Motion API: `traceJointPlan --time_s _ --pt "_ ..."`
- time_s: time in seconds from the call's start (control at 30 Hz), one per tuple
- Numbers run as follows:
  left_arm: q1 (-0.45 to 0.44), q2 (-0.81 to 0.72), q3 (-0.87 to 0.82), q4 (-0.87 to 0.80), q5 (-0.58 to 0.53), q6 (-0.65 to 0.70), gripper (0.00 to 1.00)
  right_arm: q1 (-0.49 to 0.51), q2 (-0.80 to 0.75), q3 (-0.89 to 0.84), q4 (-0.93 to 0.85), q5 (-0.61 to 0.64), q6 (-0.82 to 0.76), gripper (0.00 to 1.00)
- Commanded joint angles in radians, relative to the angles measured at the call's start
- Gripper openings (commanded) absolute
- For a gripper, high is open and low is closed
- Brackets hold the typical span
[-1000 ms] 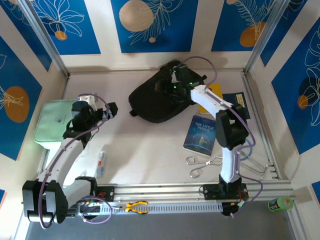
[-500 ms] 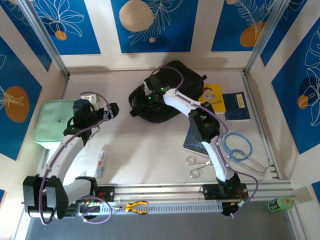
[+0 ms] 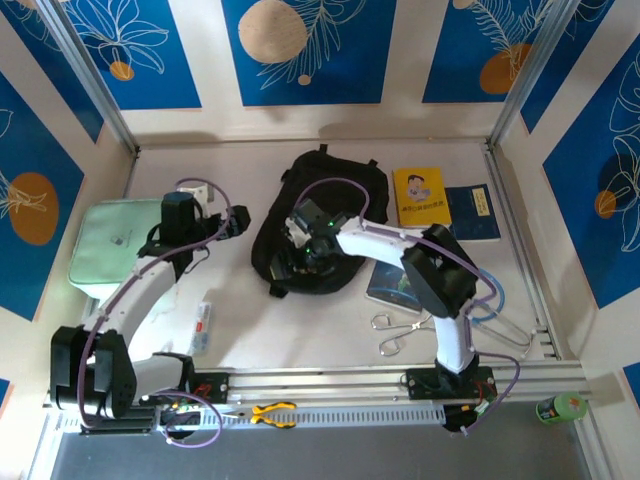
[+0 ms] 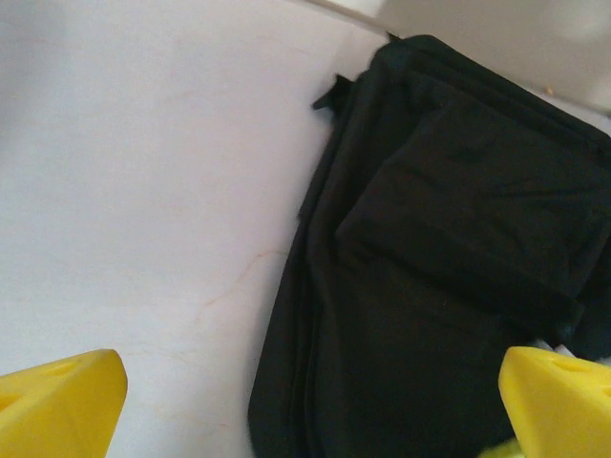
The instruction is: Pack books, pencil case, and school supplies into a backpack
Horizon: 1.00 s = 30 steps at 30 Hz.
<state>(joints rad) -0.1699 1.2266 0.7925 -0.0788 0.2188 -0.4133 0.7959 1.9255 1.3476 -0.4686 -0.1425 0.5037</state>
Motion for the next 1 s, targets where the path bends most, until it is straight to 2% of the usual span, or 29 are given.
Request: traceJointPlan --time_s 0.0,0.13,0.33,0.4,0.47,0.53,0.63,0.73,0.87,0.97 --pt "-0.070 0.033 0.086 -0.055 0.022 0.027 0.98 -0.053 -0.165 -0.029 0.009 0.045 0.071 0.80" --pt "-0.194 0.094 0.153 -0.103 0.018 0.019 0.95 -0.154 -0.344 -0.143 0.044 0.129 0.173 0.81" --pt "-0.369 0.245 0.166 0.004 0.029 -0.085 0.87 -0.322 -0.494 -0.333 0.040 0.215 0.298 0.81" --pt "-0.408 0.309 0.180 0.020 0.027 -0.122 0.84 -0.373 -0.490 -0.364 0.028 0.190 0.314 0.75" --pt "-0.433 0.359 0.191 0.024 0.020 -0.150 0.81 -0.392 -0.471 -0.370 0.018 0.177 0.308 0.60" --pt "-0.441 0.390 0.185 0.034 0.010 -0.162 0.78 -0.394 -0.447 -0.366 0.009 0.176 0.296 0.51" --pt "-0.425 0.412 0.158 0.029 -0.076 -0.165 0.76 -0.395 -0.410 -0.358 -0.001 0.186 0.286 0.38" --pt "-0.395 0.434 0.130 0.025 -0.118 -0.169 0.74 -0.400 -0.373 -0.360 0.011 0.205 0.286 0.33" --pt "-0.340 0.457 0.092 0.022 -0.180 -0.162 0.74 -0.409 -0.302 -0.349 0.059 0.167 0.290 0.23" --pt "-0.270 0.490 0.084 0.021 -0.180 -0.163 0.74 -0.398 -0.244 -0.321 0.106 0.137 0.293 0.21"
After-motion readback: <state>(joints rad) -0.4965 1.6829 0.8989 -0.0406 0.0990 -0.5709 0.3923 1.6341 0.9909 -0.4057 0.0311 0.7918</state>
